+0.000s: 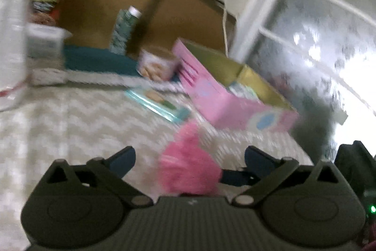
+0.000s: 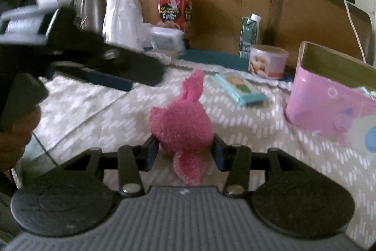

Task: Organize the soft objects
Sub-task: 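Carry the pink plush rabbit into the pink tin box, then open the right gripper to drop the plush rabbit in the tin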

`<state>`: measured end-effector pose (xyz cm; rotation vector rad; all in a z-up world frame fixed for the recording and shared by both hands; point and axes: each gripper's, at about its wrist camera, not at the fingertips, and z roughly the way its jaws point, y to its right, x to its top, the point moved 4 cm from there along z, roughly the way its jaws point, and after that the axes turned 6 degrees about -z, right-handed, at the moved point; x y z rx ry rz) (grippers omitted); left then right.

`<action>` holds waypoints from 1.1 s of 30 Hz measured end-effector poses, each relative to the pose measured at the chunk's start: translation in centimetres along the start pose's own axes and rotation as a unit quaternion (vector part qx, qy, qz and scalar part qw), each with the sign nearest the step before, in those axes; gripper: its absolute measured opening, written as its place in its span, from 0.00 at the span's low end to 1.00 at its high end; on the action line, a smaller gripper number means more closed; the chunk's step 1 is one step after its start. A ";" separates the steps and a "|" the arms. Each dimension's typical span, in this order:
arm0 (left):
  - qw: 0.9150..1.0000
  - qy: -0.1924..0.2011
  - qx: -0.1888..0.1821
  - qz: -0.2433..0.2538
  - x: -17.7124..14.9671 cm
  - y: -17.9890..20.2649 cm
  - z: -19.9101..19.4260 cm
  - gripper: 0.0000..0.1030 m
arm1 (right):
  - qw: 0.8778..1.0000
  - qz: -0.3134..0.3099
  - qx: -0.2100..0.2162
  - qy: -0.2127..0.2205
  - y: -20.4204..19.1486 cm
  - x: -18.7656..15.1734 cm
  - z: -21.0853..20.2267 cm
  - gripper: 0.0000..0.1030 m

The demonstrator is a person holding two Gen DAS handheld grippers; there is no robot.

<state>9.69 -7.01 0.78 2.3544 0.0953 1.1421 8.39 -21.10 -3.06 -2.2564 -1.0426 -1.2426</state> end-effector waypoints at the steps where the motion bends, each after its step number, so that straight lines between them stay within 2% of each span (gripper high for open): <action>1: 1.000 -0.015 0.003 0.001 -0.3 0.3 1.0 0.89 | 1.000 0.001 0.002 0.000 0.0 -0.2 0.0 0.50; 2: 0.999 -0.032 0.005 0.000 -0.7 0.5 1.8 0.70 | 1.000 0.005 0.005 0.006 0.0 -0.4 0.0 0.50; 3: 0.999 -0.049 0.011 0.001 -1.0 0.7 2.6 0.64 | 1.000 0.007 0.009 0.009 0.1 -0.5 0.0 0.48; 4: 0.999 -0.047 0.016 0.000 -1.2 0.9 2.9 0.64 | 1.000 0.008 0.013 0.012 0.2 -0.6 -0.1 0.40; 5: 0.999 -0.048 0.012 0.002 -0.9 1.3 3.1 0.63 | 1.000 0.008 0.013 0.015 0.3 -0.6 -0.3 0.36; 10: 0.999 -0.031 -0.007 0.040 2.2 4.6 3.9 0.63 | 0.998 0.015 -0.011 0.060 2.2 -0.3 -2.1 0.35; 18: 0.991 0.008 -0.029 0.128 9.1 11.5 9.0 0.67 | 0.984 0.023 -0.109 0.140 9.6 3.1 -4.6 0.35; 19: 0.991 0.012 -0.028 0.131 9.6 12.2 9.8 0.74 | 0.982 0.024 -0.120 0.146 10.6 3.4 -4.8 0.36; 20: 0.991 0.014 -0.026 0.130 10.3 12.7 10.7 0.86 | 0.980 0.027 -0.131 0.149 11.9 3.9 -4.6 0.36; 22: 0.992 0.027 0.001 0.127 11.3 13.1 12.6 0.92 | 0.977 0.036 -0.149 0.149 14.0 4.9 -3.7 0.37; 23: 0.992 0.031 0.020 0.124 11.8 13.0 13.6 0.92 | 0.974 0.038 -0.166 0.147 15.2 5.3 -2.9 0.46; 25: 0.992 0.030 0.043 0.112 11.9 12.2 14.5 0.91 | 0.970 0.036 -0.208 0.124 17.4 5.8 -0.7 0.59; 26: 0.993 0.030 0.042 0.104 11.8 11.8 14.5 0.91 | 0.967 0.041 -0.226 0.115 18.3 5.6 -0.1 0.59; 28: 0.993 0.037 0.035 0.107 11.2 11.5 13.8 0.91 | 0.965 0.069 -0.229 0.112 19.5 5.0 -0.1 0.59; 33: 0.990 0.052 0.043 0.121 9.4 10.4 11.6 0.91 | 0.955 0.126 -0.224 0.146 19.6 2.8 -2.6 0.59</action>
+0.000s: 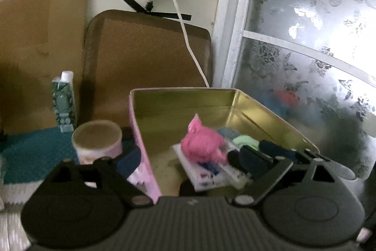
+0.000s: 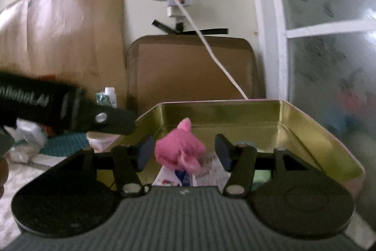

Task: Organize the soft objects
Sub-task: 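Open the right gripper to drop the plush rabbit in the tin, then move the right gripper to the white tissue pack and grasp it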

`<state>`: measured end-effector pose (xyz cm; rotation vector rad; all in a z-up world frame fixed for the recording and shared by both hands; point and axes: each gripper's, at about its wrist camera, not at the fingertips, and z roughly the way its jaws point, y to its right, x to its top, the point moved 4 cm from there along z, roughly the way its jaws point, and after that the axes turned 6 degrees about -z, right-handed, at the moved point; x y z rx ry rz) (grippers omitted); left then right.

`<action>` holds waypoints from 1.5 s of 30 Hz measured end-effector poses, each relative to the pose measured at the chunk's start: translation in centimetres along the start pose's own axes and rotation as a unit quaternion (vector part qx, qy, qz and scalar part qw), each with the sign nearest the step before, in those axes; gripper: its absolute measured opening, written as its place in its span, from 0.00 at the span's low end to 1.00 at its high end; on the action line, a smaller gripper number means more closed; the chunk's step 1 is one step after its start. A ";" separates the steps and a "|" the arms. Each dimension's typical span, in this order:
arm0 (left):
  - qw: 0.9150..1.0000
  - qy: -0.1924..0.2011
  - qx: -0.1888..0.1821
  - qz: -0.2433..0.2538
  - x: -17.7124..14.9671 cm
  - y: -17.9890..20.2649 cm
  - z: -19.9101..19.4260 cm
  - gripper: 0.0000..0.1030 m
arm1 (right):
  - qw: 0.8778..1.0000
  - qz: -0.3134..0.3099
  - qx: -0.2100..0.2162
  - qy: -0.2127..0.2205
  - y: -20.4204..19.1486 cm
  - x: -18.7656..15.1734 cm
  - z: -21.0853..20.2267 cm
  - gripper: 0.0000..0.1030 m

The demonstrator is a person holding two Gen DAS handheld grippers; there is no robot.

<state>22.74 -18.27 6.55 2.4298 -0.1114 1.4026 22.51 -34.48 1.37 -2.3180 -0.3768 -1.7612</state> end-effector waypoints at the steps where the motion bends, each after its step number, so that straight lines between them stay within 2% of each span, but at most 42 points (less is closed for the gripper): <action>1: 1.000 0.001 0.001 -0.002 -0.5 -0.3 -0.6 0.91 | 1.000 0.009 0.002 0.006 0.0 -0.1 -0.8 0.59; 6: 1.000 0.006 0.005 -0.016 -2.9 -2.4 -4.4 0.91 | 0.999 0.032 0.008 0.032 -1.2 -0.3 -3.4 0.58; 9: 0.999 0.004 0.036 -0.021 -4.8 -5.2 -6.8 0.91 | 0.998 0.033 0.031 0.037 -2.5 -0.5 -4.6 0.58; 14: 0.992 -0.004 0.113 -0.057 -7.7 -12.3 -10.3 0.91 | 0.995 -0.003 0.094 0.030 -6.9 0.1 -4.8 0.57; 17: 0.982 0.001 0.177 -0.065 -9.1 -16.2 -12.3 0.91 | 0.990 -0.022 0.140 0.009 -9.7 0.0 -3.9 0.57; 20: 0.973 0.012 0.222 -0.065 -10.0 -18.9 -13.7 0.91 | 0.981 -0.030 0.191 -0.028 -12.8 -0.1 -2.2 0.57; 21: 0.971 0.016 0.226 -0.077 -10.2 -19.6 -14.1 0.90 | 0.977 -0.033 0.208 -0.041 -13.9 0.0 -1.3 0.57; 23: 0.973 0.043 0.200 -0.107 -10.1 -20.5 -15.1 0.91 | 0.971 -0.035 0.227 -0.060 -16.0 0.0 0.1 0.57; 24: 0.972 0.053 0.200 -0.109 -10.1 -20.5 -15.5 0.91 | 0.969 -0.036 0.236 -0.068 -17.1 0.3 1.1 0.57; 29: 0.975 0.085 0.194 -0.068 -10.1 -18.9 -16.4 0.91 | 0.963 -0.036 0.249 -0.097 -21.9 1.5 6.3 0.57; 32: 0.976 0.090 0.190 -0.054 -10.1 -18.2 -16.3 0.91 | 0.961 -0.031 0.253 -0.103 -24.2 2.7 9.4 0.57; 34: 0.977 0.091 0.184 -0.065 -10.0 -18.4 -16.3 0.91 | 0.958 -0.049 0.262 -0.102 -26.0 3.4 11.4 0.57; 36: 0.976 0.092 0.180 -0.076 -10.0 -18.8 -16.2 0.91 | 0.950 -0.077 0.279 -0.112 -27.7 3.5 13.3 0.59; 38: 0.976 0.094 0.180 -0.081 -9.9 -18.9 -16.2 0.91 | 0.941 -0.119 0.292 -0.122 -29.4 3.3 15.0 0.68; 40: 0.976 0.095 0.179 -0.080 -10.0 -18.9 -16.2 0.91 | 0.938 -0.162 0.284 -0.116 -30.8 3.2 16.2 0.72; 43: 0.976 0.094 0.176 -0.084 -9.9 -19.0 -16.1 0.91 | 0.930 -0.203 0.284 -0.113 -32.5 3.0 17.6 0.72; 45: 0.976 0.093 0.173 -0.093 -9.9 -19.3 -16.2 0.91 | 0.923 -0.218 0.295 -0.120 -33.4 2.8 18.2 0.63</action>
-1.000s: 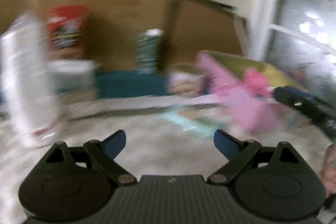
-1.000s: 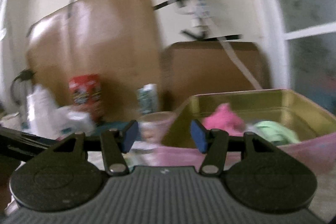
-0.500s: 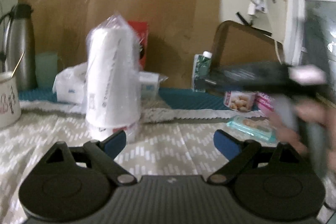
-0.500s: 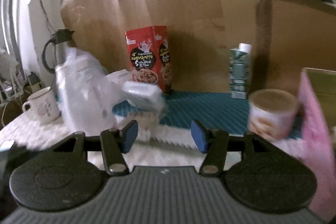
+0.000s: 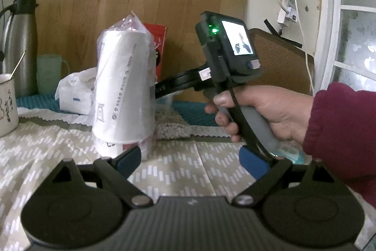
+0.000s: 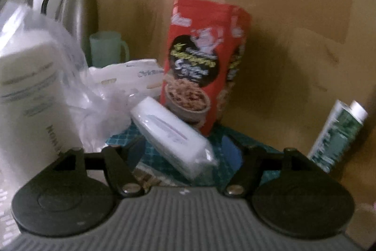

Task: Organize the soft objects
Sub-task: 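Move the right gripper to the white tissue pack and grasp it, then carry the blue-printed tissue pack into the pink tin box and release it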

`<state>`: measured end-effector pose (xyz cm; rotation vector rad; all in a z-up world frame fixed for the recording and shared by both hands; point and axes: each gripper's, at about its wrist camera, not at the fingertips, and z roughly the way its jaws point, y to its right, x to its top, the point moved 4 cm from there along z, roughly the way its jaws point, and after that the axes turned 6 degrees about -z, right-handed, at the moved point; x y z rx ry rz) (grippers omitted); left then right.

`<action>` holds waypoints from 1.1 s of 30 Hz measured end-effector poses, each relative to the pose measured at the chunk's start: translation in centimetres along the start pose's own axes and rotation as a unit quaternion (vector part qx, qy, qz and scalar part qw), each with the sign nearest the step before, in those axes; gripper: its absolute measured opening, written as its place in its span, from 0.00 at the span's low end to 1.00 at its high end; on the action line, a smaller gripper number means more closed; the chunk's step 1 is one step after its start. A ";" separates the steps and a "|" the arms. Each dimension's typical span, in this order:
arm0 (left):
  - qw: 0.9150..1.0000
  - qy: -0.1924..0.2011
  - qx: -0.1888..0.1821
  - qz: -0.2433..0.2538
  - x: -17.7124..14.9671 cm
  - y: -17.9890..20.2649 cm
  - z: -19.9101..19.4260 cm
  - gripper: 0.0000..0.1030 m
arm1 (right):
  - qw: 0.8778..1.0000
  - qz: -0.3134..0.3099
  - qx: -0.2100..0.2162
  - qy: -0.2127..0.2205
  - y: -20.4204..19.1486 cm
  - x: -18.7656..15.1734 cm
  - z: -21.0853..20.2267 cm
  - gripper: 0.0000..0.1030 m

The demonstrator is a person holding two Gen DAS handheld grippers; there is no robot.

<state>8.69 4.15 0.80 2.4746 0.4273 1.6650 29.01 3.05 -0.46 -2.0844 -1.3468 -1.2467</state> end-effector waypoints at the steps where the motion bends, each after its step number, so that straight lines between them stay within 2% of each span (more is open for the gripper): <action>1: 1.000 -0.001 -0.001 -0.006 0.0 -0.2 0.0 0.91 | 1.000 -0.004 0.005 -0.009 -0.2 0.1 0.4 0.42; 4: 1.000 -0.005 -0.003 -0.020 0.1 -0.7 0.1 0.91 | 1.000 0.011 0.002 -0.008 0.3 0.2 -0.3 0.40; 7: 1.000 -0.006 -0.003 -0.021 0.1 -0.8 0.1 0.91 | 0.998 0.051 -0.033 0.005 2.0 -0.1 -2.4 0.40; 11: 1.000 -0.005 -0.004 -0.022 0.1 -0.7 0.0 0.92 | 0.995 0.062 -0.071 0.041 3.4 -1.4 -8.1 0.40; 13: 0.999 -0.005 -0.008 -0.031 0.3 -1.0 0.0 0.93 | 0.994 0.040 -0.085 0.053 2.9 -2.7 -11.4 0.40; 18: 0.997 -0.013 -0.013 -0.076 0.6 -2.6 0.0 0.94 | 0.993 -0.048 -0.085 0.060 -0.7 -7.6 -19.4 0.40; 22: 0.993 -0.029 -0.020 -0.111 0.7 -3.7 0.3 0.94 | 0.988 -0.125 -0.074 0.051 -4.3 -11.9 -23.2 0.42; 24: 0.991 -0.040 -0.023 -0.124 0.6 -4.2 0.6 0.94 | 0.986 -0.153 -0.055 0.036 -5.9 -14.1 -24.2 0.44; 26: 0.990 -0.052 -0.027 -0.132 0.5 -4.4 0.9 0.94 | 0.988 -0.151 -0.038 0.022 -6.9 -15.7 -24.2 0.61; 28: 0.988 -0.059 -0.035 -0.138 0.4 -4.5 0.9 0.94 | 0.991 -0.133 -0.024 0.012 -7.2 -16.5 -24.7 0.70; 33: 0.987 -0.073 -0.074 -0.124 0.3 -2.9 0.4 0.94 | 0.998 -0.054 0.013 0.033 -6.8 -16.9 -27.0 0.80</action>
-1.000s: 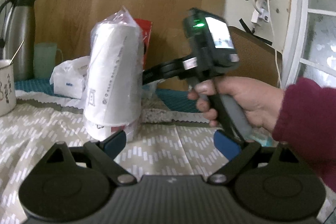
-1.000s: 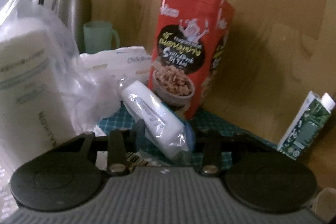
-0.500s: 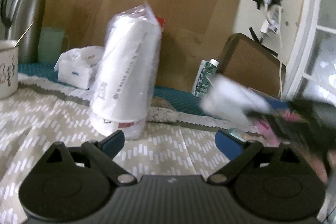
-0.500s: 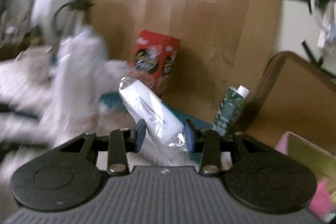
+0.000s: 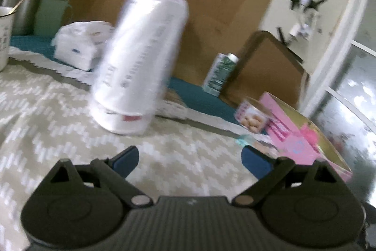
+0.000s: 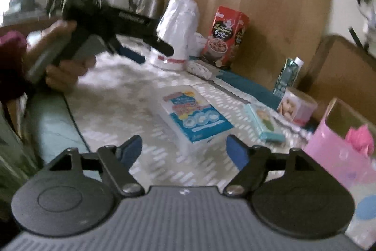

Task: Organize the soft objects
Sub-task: 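Carry the blue-printed tissue pack into the pink tin box and release it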

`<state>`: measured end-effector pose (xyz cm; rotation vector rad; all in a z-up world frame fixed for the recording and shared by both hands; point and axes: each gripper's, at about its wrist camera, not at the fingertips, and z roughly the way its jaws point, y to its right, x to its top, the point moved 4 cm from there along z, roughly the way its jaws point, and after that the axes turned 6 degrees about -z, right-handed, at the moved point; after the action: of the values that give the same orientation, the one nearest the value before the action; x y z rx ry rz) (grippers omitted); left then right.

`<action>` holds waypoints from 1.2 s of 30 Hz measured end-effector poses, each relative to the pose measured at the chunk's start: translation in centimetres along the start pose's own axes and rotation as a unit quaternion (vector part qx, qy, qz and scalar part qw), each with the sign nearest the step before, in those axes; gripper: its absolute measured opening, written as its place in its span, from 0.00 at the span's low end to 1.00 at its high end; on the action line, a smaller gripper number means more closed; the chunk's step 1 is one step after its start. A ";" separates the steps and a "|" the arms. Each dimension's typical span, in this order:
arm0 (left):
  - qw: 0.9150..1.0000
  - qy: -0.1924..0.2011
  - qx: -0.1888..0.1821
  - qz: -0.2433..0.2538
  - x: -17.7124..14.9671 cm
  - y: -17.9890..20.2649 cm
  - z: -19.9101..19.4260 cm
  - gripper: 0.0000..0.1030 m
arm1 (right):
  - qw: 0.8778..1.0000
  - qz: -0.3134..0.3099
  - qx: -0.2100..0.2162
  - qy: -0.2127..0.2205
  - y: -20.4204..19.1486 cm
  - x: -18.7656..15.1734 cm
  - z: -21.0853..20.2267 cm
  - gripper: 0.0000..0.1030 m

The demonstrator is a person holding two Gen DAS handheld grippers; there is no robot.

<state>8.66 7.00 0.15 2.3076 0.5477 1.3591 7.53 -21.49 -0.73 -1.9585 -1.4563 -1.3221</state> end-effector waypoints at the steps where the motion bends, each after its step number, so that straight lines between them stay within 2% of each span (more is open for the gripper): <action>1: 1.000 -0.007 -0.012 0.005 -0.3 0.7 0.0 0.95 | 1.000 0.014 0.001 0.004 0.1 0.0 -0.3 0.80; 3: 0.999 -0.023 -0.031 0.019 -1.1 2.3 0.1 0.94 | 0.999 0.040 0.002 0.002 0.4 -0.3 -0.4 0.81; 6: 0.997 -0.044 -0.037 0.049 -2.1 4.5 0.8 0.93 | 0.997 0.081 0.007 -0.010 1.1 -0.6 0.5 0.81; 7: 0.996 -0.052 -0.038 0.054 -2.4 4.9 1.1 0.90 | 0.996 0.091 0.008 -0.014 1.3 -0.7 0.7 0.80; 9: 0.994 -0.080 -0.040 0.058 -3.1 5.4 2.1 0.74 | 0.993 0.111 0.013 -0.023 1.6 -0.6 1.5 0.79; 10: 0.992 -0.103 -0.042 0.056 -3.6 5.5 2.8 0.54 | 0.993 0.117 0.017 -0.026 1.5 -0.7 1.7 0.75; 11: 0.990 -0.121 -0.048 0.049 -4.1 5.6 3.4 0.52 | 0.992 0.122 0.024 -0.030 1.4 -0.6 2.2 0.64; 12: 0.991 -0.119 -0.054 0.035 -4.2 5.6 3.6 0.52 | 0.991 0.125 0.033 -0.035 1.2 -0.6 2.7 0.57; 13: 0.991 -0.118 -0.047 0.032 -4.1 5.9 3.6 0.52 | 0.990 0.127 0.037 -0.039 1.0 -0.7 3.2 0.44; 14: 0.991 -0.118 -0.044 0.034 -3.8 6.3 3.7 0.52 | 0.992 0.123 0.020 -0.037 0.9 -0.7 3.4 0.39; 17: 0.991 -0.106 -0.064 0.048 -2.2 8.9 4.0 0.51 | 0.991 0.131 -0.001 -0.016 1.8 -0.5 2.9 0.37; 19: 0.989 -0.097 -0.083 0.070 -0.9 11.2 4.2 0.51 | 0.989 0.143 -0.022 0.011 3.1 -0.3 1.5 0.37; 22: 0.984 -0.087 -0.113 0.110 0.5 16.0 5.7 0.53 | 0.985 0.146 -0.076 0.050 5.5 0.1 -1.1 0.37; 26: 0.973 -0.101 -0.140 0.154 0.7 22.6 9.8 0.56 | 0.975 0.148 -0.149 0.075 9.3 -0.3 -4.0 0.37; 29: 0.966 -0.135 -0.144 0.164 -0.1 26.0 14.0 0.60 | 0.965 0.172 -0.186 0.063 12.5 -1.6 -5.4 0.37; 31: 0.964 -0.157 -0.135 0.168 -0.9 27.4 16.1 0.64 | 0.960 0.196 -0.195 0.047 14.8 -2.7 -5.7 0.37; 34: 0.961 -0.175 -0.104 0.189 -1.7 29.2 20.0 0.78 | 0.955 0.228 -0.191 0.012 18.1 -3.8 -5.0 0.37; 36: 0.963 -0.177 -0.073 0.188 -1.9 29.6 22.1 0.87 | 0.953 0.232 -0.194 -0.014 20.1 -4.2 -3.7 0.37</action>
<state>31.15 -22.04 4.55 2.5307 -0.1054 1.0492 23.49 -34.59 2.20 -2.3781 -0.6989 -1.4280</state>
